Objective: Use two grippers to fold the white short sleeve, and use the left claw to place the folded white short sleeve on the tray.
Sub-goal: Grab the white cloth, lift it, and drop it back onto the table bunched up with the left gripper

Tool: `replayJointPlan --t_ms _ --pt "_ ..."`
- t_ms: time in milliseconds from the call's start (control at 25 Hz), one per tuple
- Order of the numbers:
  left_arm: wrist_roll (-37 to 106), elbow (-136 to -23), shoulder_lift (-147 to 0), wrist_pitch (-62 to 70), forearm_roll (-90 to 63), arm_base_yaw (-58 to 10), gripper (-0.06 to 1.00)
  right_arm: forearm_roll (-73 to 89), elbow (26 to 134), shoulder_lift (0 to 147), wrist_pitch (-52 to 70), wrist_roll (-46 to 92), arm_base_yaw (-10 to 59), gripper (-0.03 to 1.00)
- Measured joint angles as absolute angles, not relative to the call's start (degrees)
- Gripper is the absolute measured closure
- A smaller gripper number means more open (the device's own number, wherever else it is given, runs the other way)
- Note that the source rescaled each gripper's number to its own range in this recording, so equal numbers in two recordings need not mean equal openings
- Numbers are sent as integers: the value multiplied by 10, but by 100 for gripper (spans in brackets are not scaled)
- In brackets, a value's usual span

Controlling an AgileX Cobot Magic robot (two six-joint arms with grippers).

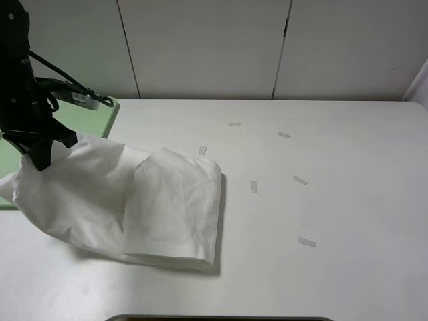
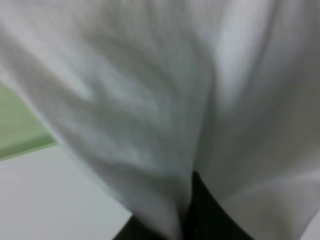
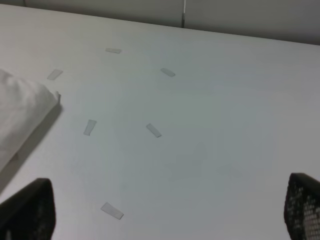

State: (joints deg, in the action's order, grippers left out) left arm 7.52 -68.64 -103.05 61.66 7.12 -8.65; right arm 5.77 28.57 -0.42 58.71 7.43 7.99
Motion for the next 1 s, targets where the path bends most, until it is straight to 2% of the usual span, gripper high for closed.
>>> replayJointPlan --t_ms 520,600,640,1000 --pt "94 -690 -1030 605 53 -167 91 58 286 -4 587 74 80 -3" --pt "94 -690 -1030 599 43 -192 91 58 286 -4 587 74 80 -3" --pt "94 -698 -1030 594 28 -228 91 58 286 -4 587 74 80 -3" --pt "94 -750 -1030 579 -13 -290 91 58 286 -4 588 74 80 -3"
